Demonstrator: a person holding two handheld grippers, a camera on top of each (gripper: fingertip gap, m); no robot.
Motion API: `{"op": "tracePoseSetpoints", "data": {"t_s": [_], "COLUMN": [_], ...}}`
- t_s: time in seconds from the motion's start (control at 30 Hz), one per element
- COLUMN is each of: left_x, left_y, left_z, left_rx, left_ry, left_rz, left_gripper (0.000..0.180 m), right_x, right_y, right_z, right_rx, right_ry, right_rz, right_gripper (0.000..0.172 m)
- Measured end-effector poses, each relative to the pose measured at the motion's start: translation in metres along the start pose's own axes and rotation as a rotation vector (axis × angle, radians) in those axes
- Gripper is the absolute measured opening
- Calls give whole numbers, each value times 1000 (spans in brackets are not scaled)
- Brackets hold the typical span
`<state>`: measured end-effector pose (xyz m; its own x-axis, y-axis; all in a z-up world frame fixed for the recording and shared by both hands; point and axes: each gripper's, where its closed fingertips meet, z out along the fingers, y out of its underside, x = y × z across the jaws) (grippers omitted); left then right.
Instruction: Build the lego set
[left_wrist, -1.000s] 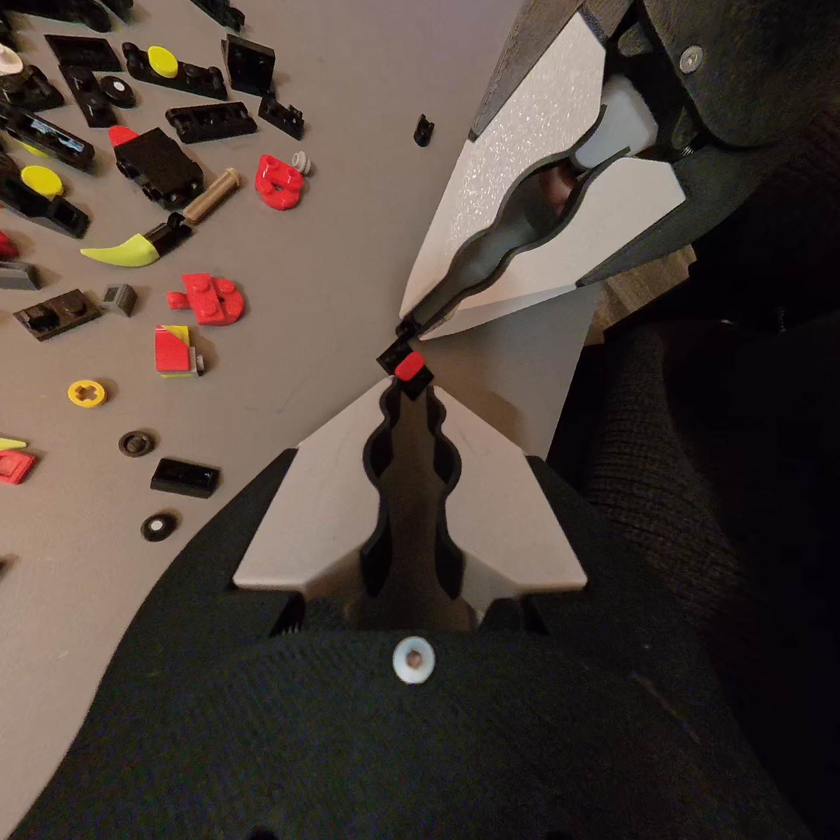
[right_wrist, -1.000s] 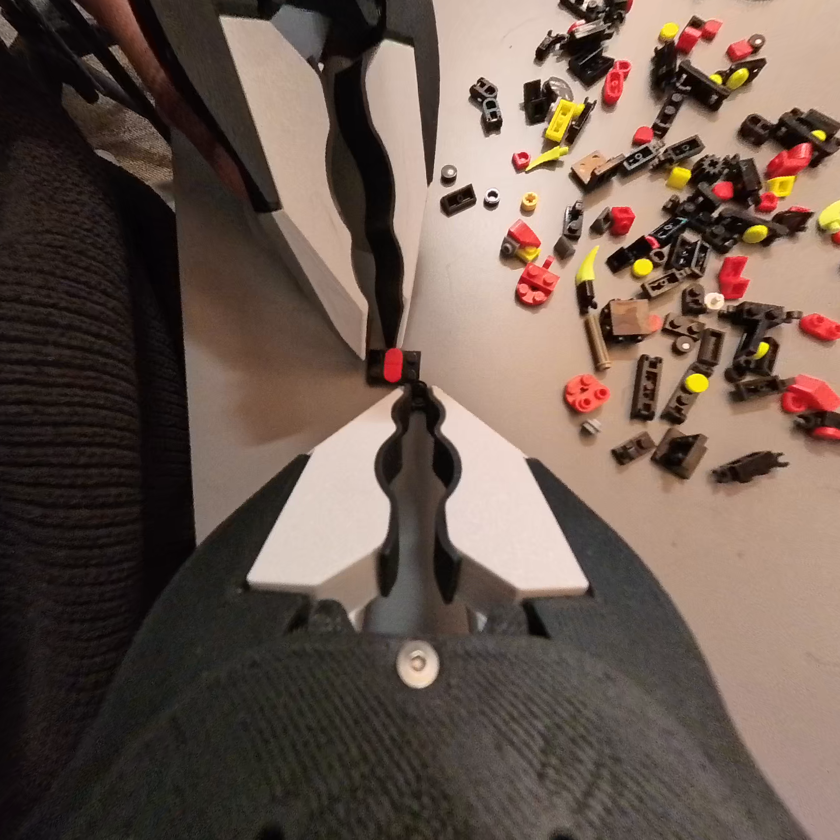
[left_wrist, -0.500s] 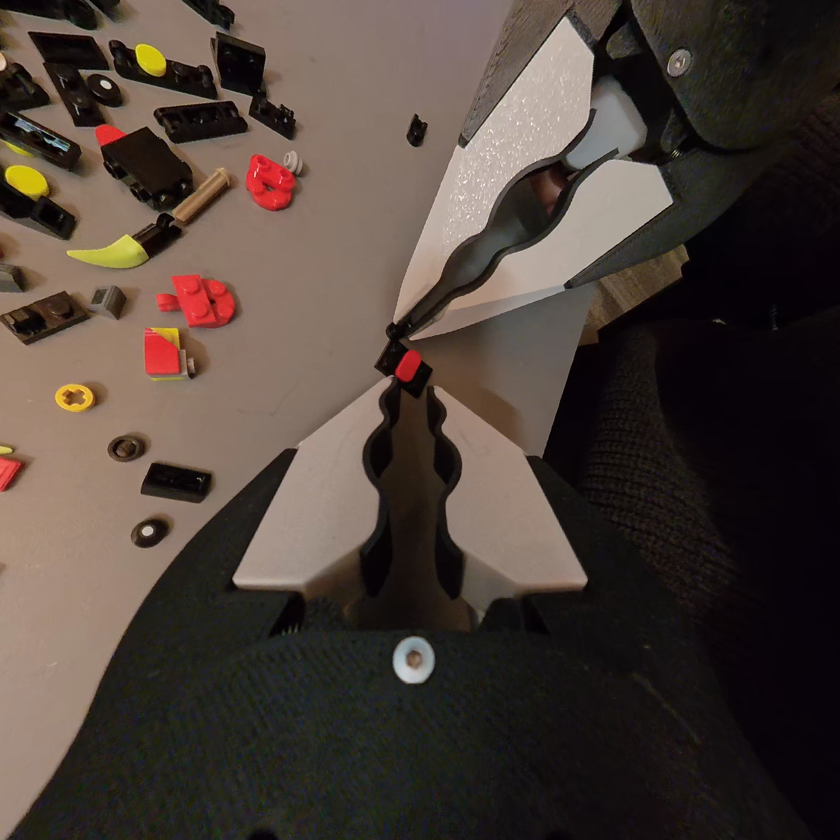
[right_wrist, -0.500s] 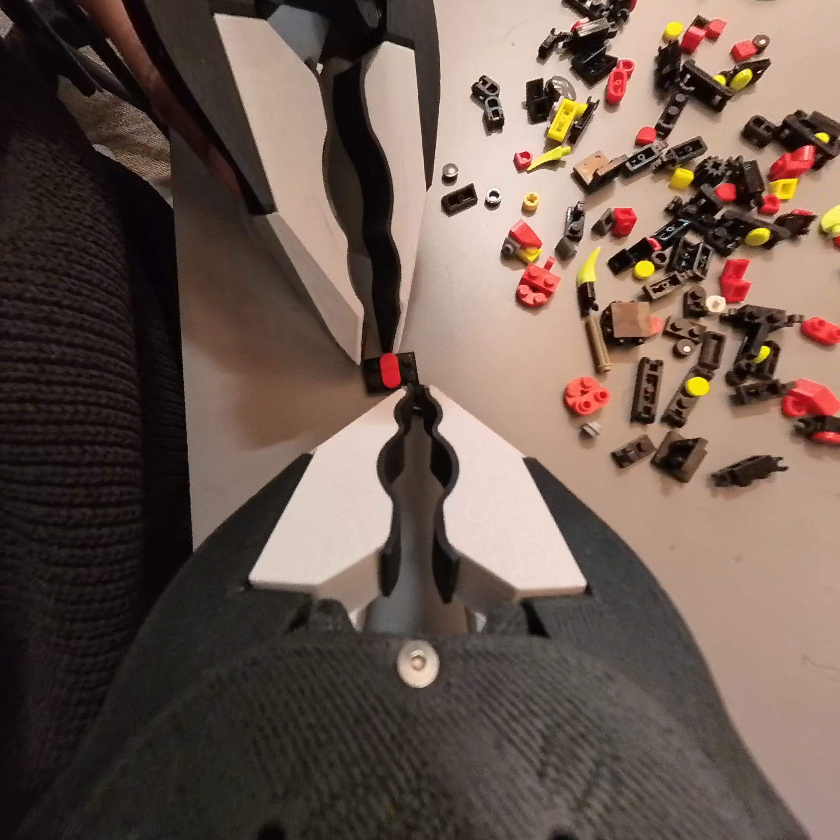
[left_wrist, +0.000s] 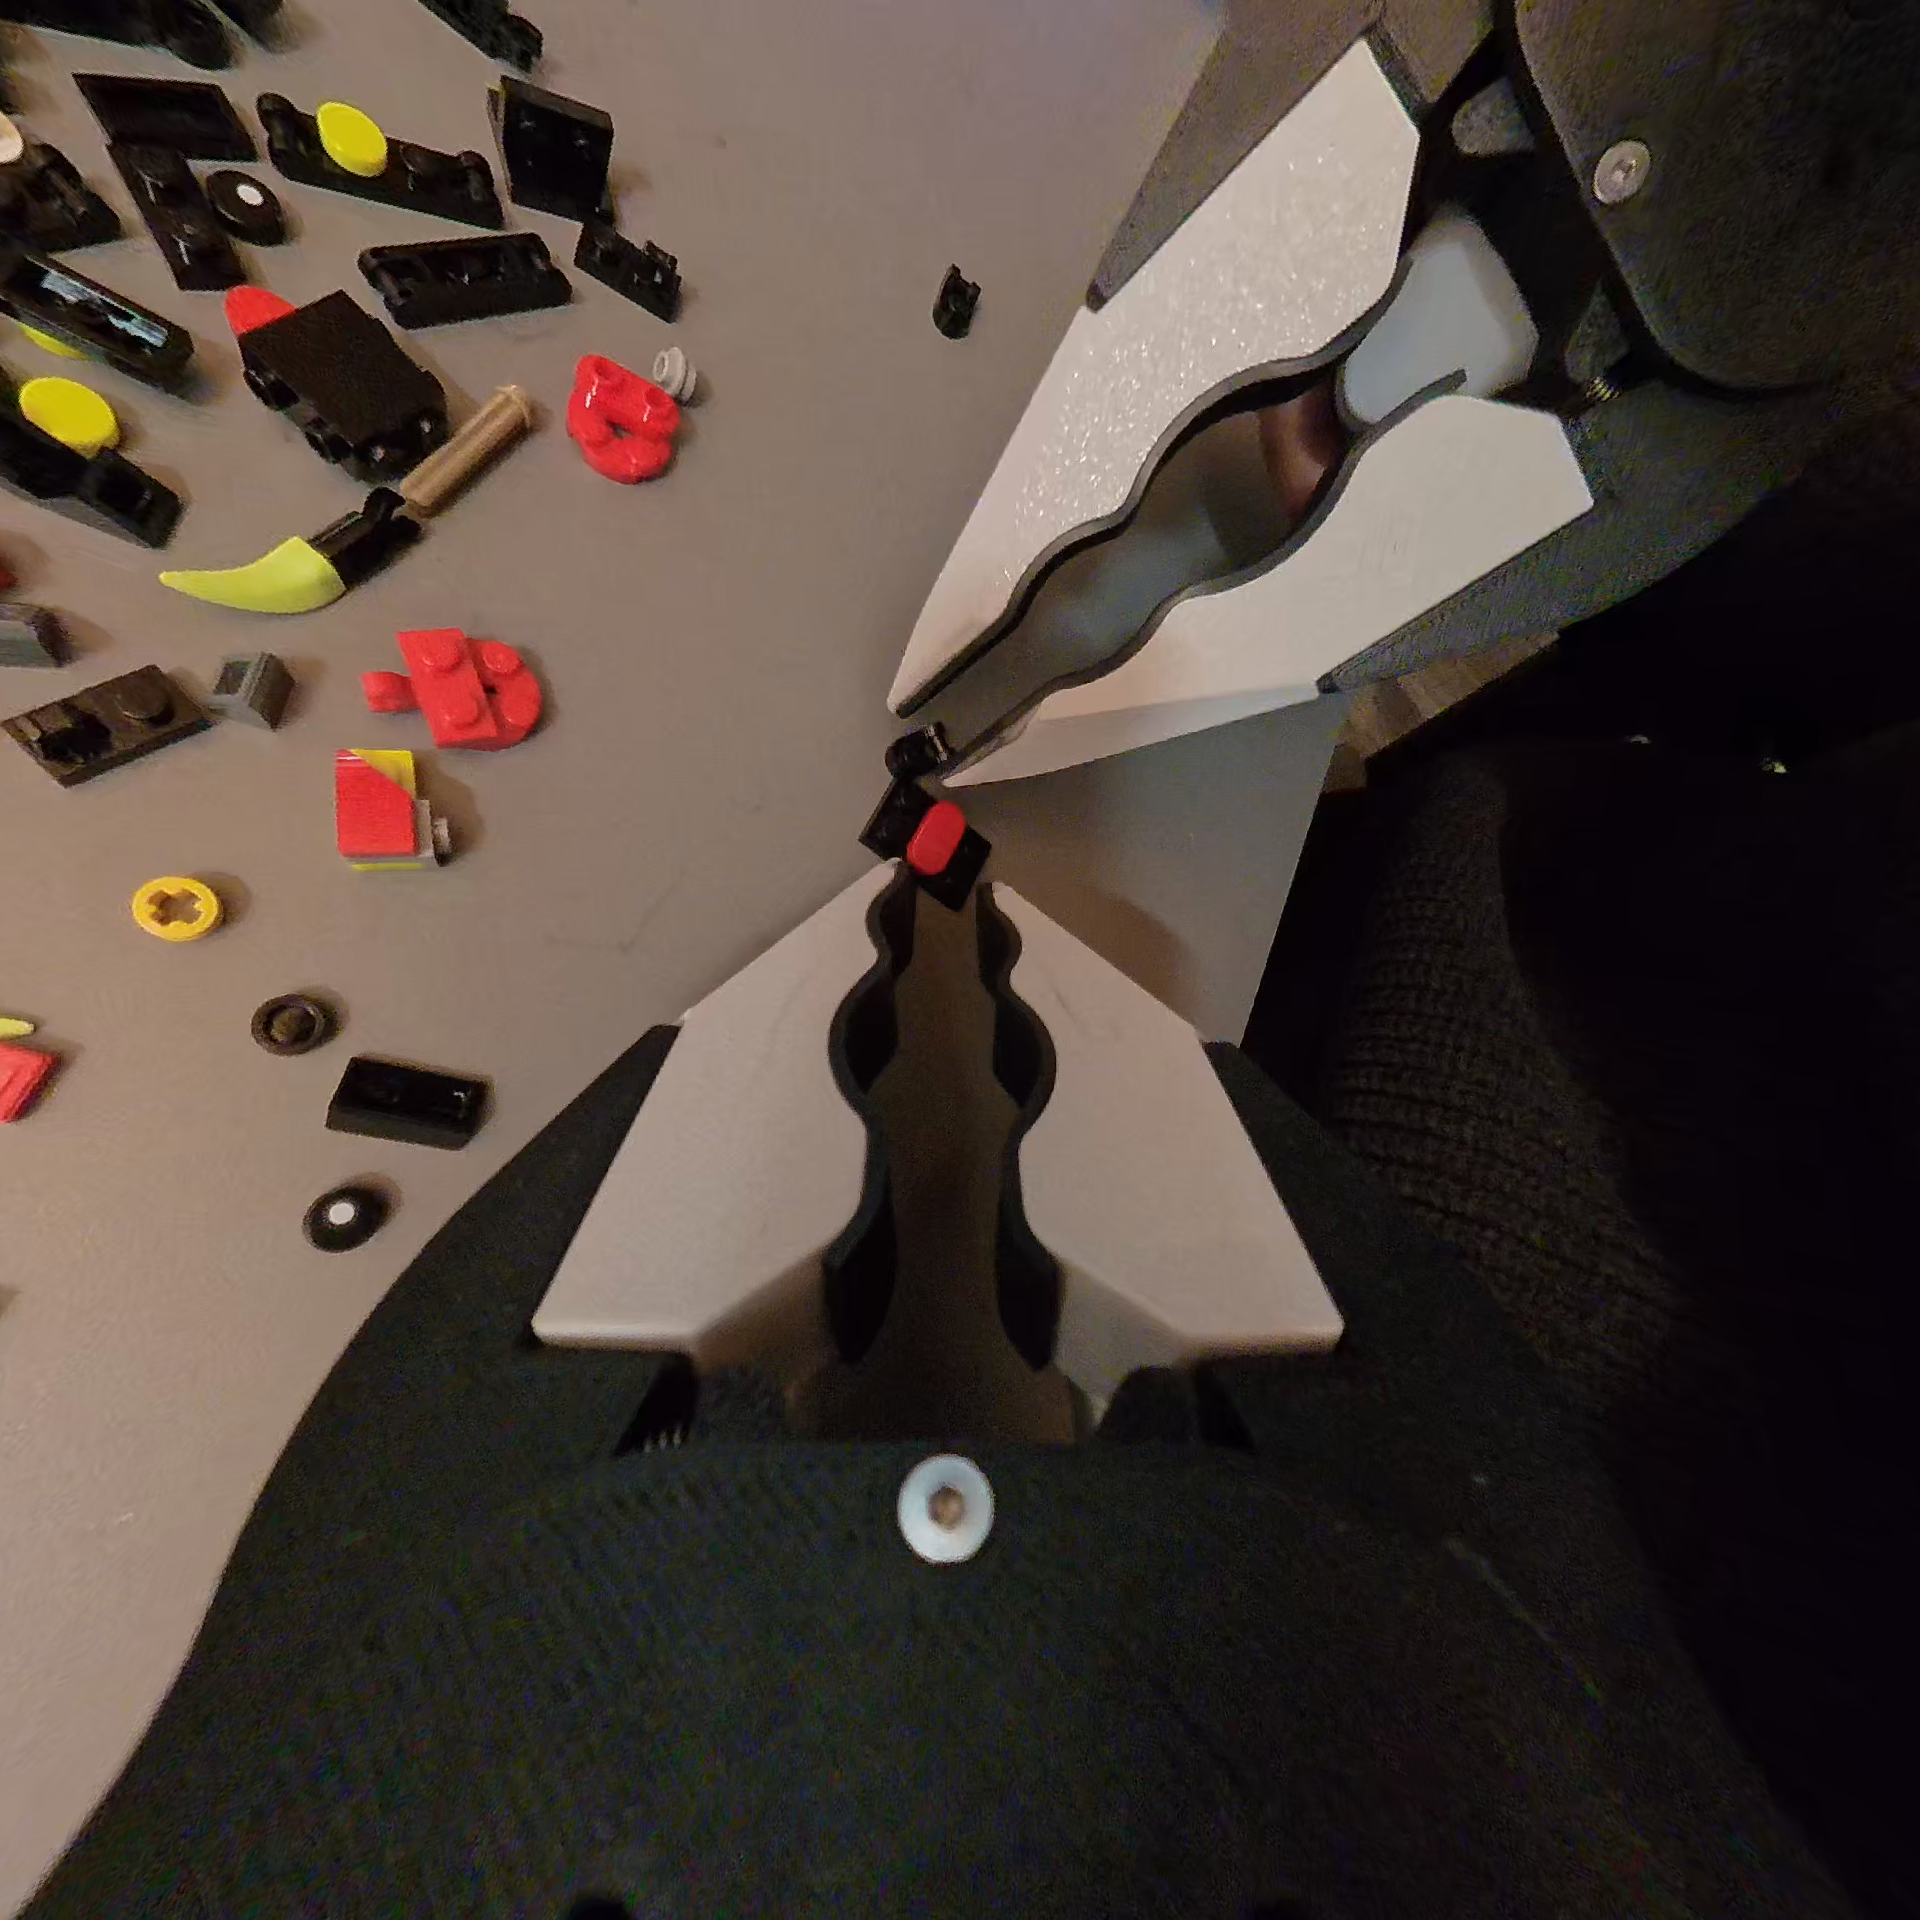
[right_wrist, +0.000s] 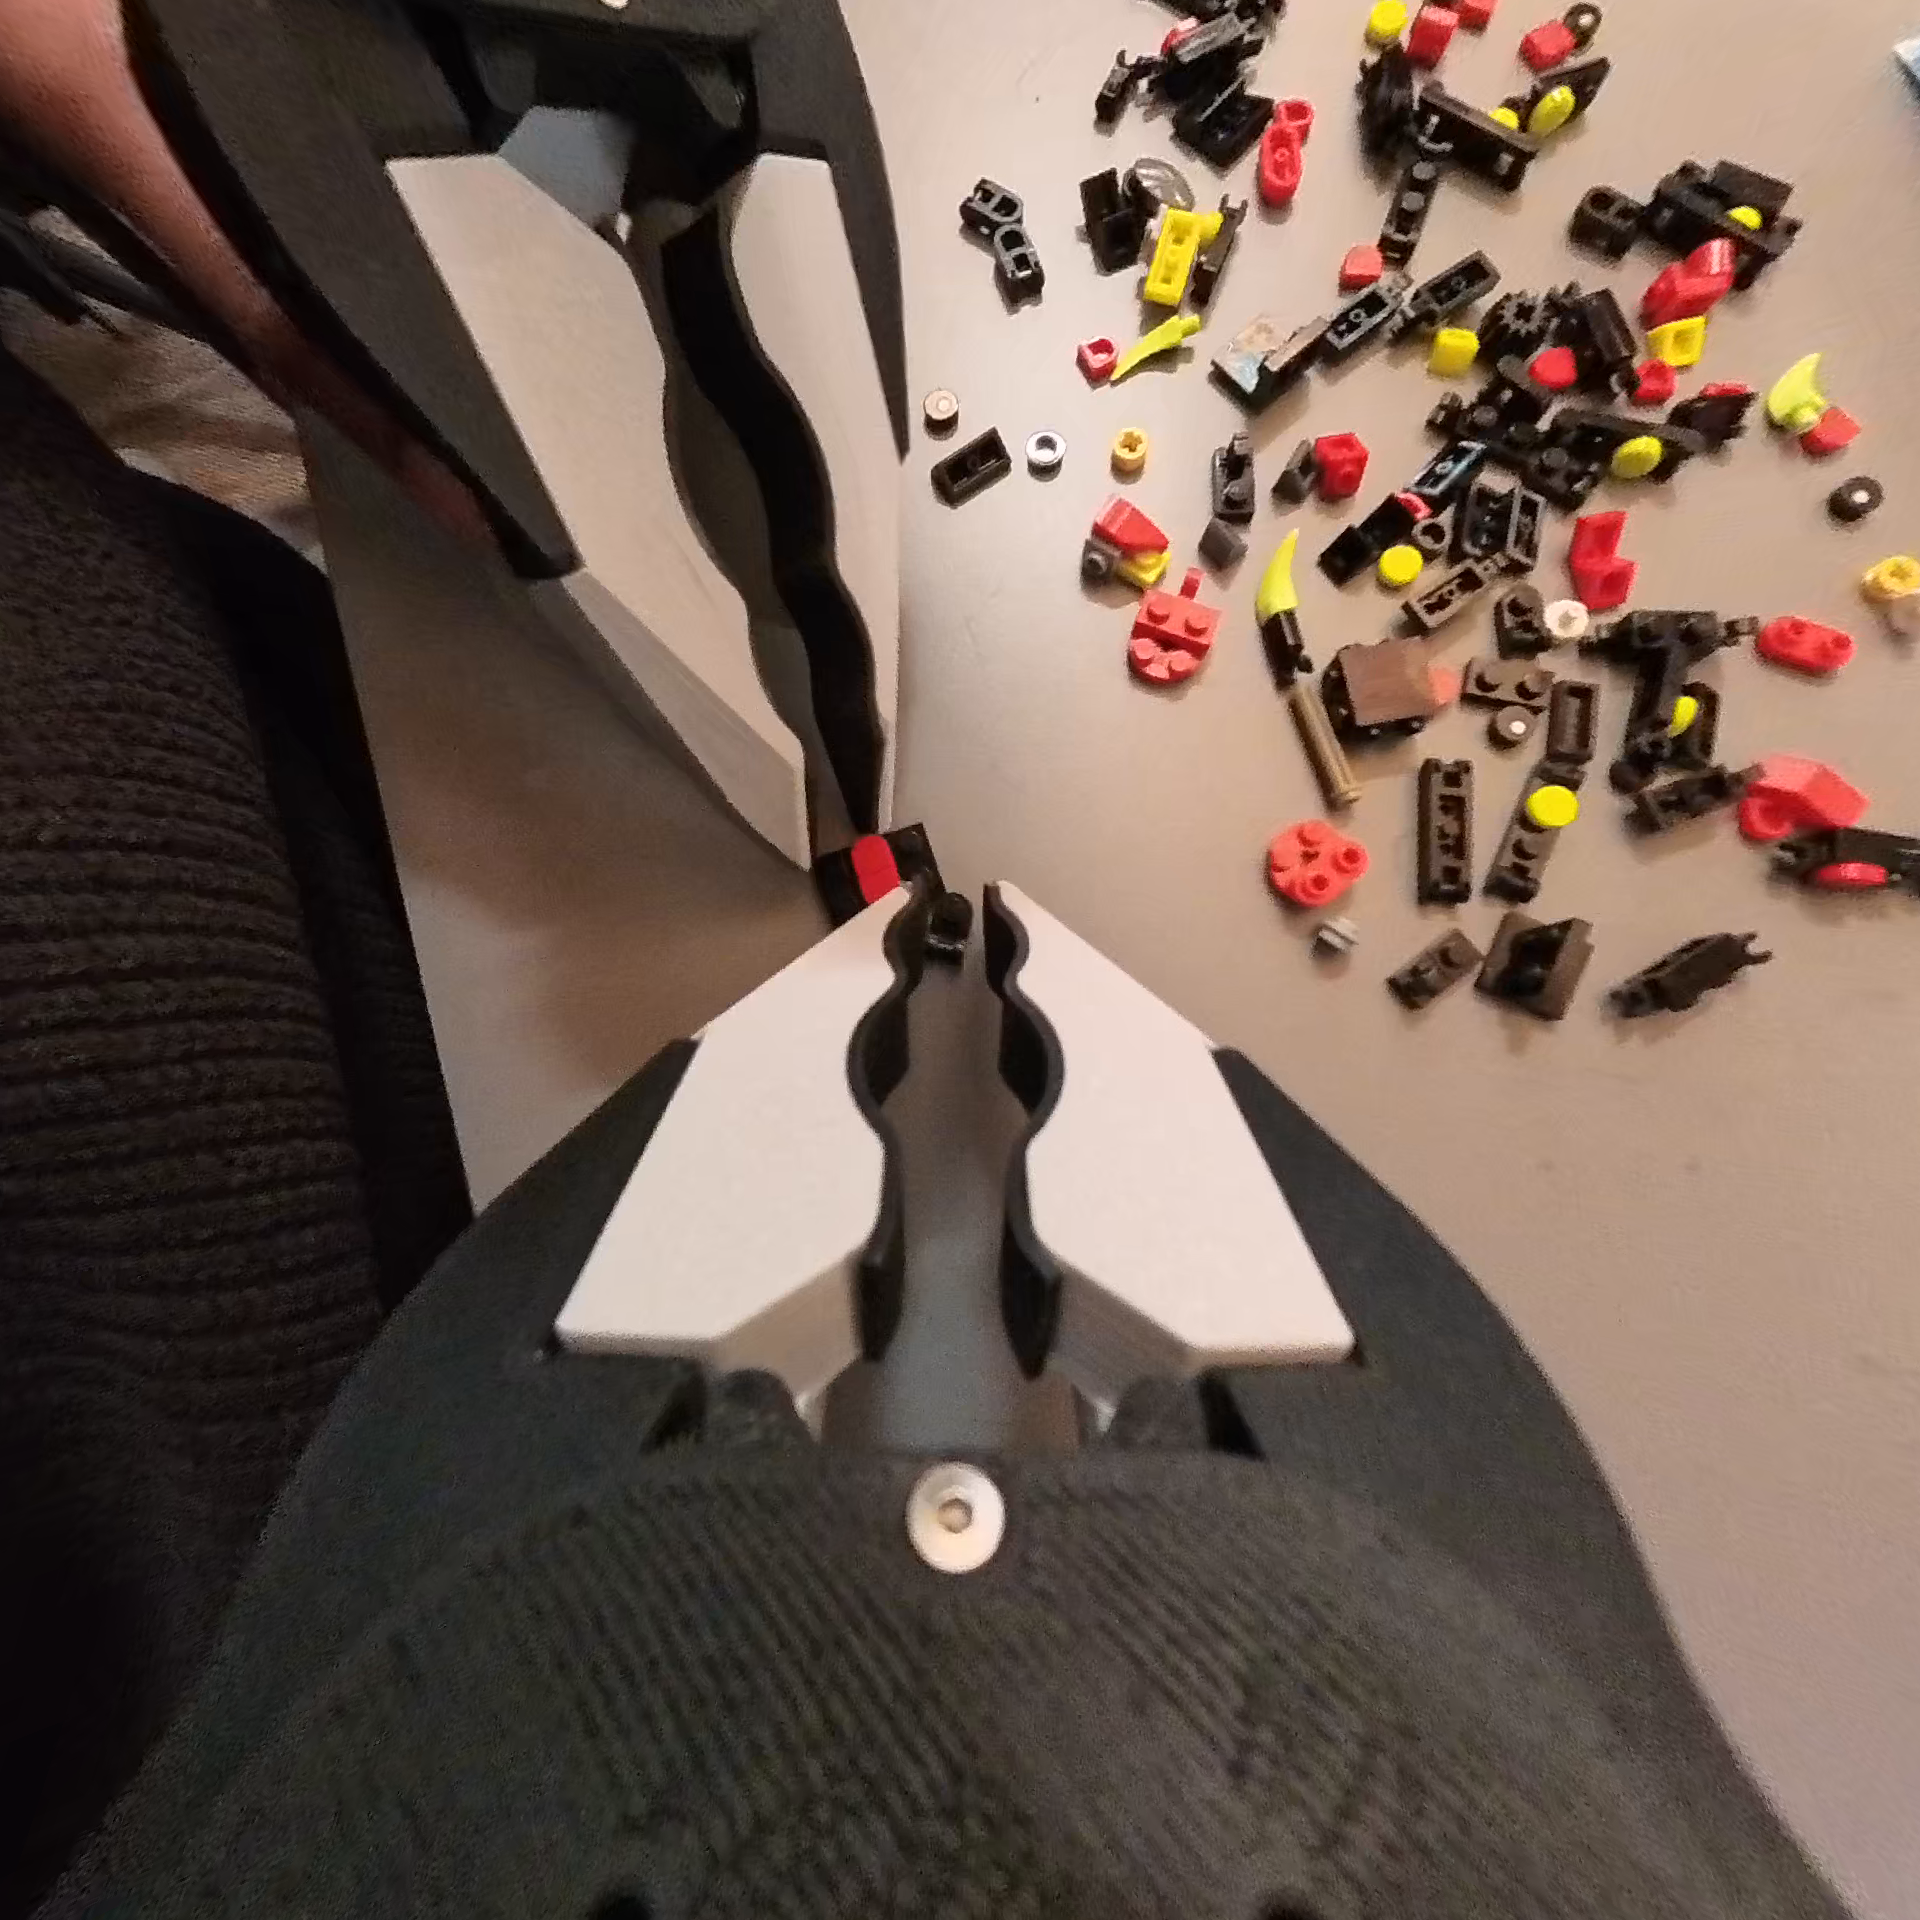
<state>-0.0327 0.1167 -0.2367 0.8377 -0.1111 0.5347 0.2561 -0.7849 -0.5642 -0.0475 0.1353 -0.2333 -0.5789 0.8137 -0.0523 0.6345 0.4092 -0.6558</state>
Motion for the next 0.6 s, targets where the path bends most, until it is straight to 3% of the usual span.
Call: {"op": "tracePoseSetpoints", "data": {"t_s": [0.03, 0.6], "left_x": [0, 0], "left_y": [0, 0], "left_z": [0, 1], "left_rx": [0, 0], "left_ry": [1, 0], "left_rz": [-1, 0], "left_gripper": [9, 9], "right_x": [0, -1], "right_y": [1, 0], "right_z": [0, -1], "right_rx": [-7, 11], "right_ry": [10, -10], "right_rz": [1, -46], "right_gripper": [9, 4]}}
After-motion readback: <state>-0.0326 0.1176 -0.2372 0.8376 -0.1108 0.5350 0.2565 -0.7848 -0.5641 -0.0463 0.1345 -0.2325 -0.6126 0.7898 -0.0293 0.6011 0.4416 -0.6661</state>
